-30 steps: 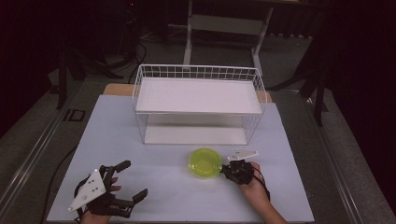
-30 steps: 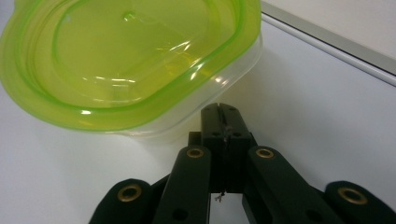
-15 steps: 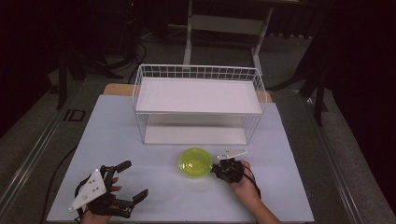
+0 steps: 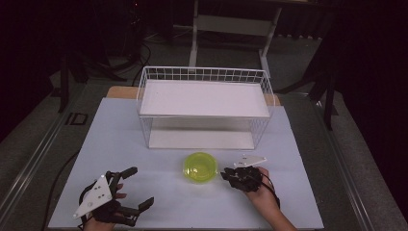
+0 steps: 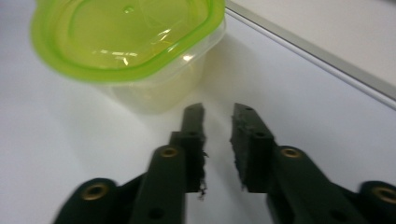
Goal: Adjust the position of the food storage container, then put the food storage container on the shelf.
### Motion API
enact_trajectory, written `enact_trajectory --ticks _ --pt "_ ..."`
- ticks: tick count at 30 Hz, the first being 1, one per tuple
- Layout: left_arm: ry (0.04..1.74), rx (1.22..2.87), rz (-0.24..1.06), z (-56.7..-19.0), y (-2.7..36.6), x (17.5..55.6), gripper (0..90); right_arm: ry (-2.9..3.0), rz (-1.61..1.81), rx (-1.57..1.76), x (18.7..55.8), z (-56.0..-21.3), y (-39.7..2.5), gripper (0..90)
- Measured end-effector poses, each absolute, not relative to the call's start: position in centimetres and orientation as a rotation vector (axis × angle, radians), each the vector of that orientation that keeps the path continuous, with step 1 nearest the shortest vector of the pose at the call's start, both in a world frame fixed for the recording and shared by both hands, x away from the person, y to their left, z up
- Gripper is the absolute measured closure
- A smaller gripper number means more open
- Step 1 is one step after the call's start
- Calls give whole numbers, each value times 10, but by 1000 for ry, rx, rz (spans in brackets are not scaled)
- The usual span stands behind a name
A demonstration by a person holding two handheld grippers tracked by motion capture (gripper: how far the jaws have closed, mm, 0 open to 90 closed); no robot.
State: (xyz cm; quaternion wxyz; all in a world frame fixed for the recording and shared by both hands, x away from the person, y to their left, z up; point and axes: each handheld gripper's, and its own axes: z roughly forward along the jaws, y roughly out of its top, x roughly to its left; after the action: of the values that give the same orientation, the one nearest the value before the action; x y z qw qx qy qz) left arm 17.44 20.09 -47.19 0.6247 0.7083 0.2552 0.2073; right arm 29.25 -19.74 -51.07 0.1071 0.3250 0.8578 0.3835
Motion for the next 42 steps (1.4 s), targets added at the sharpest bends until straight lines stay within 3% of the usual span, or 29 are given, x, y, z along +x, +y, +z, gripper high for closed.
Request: enact_trajectory --ticks 2,3,4,7,10,16,23,26,32,37,42 --pt "579 1628 476 -472 200 175 17 2500 1155 960 288 -504 -204 590" --pt "568 1628 483 -472 198 174 17 2500 1155 960 288 -504 -204 590" --pt "566 1628 481 -472 198 174 17 2475 1196 976 284 -499 -210 458" --pt "558 1637 494 -473 196 174 17 2466 1274 972 279 -492 -217 239" --pt "543 1652 480 -474 193 176 17 2423 1302 948 271 -486 -221 151" --pt "519 1679 458 -466 184 173 17 2385 1376 912 258 -470 -226 140" --pt "511 1710 329 -453 172 174 17 2350 1421 839 248 -451 -225 149" --pt "509 1726 304 -447 170 178 16 2335 1404 784 247 -445 -224 205" --pt "543 1720 228 -433 167 198 16 2330 1384 769 249 -433 -218 212" --pt "554 1749 245 -425 159 214 15 2319 1427 772 253 -419 -213 203" --pt "544 1786 283 -423 145 225 2 2322 1524 765 262 -412 -210 139"
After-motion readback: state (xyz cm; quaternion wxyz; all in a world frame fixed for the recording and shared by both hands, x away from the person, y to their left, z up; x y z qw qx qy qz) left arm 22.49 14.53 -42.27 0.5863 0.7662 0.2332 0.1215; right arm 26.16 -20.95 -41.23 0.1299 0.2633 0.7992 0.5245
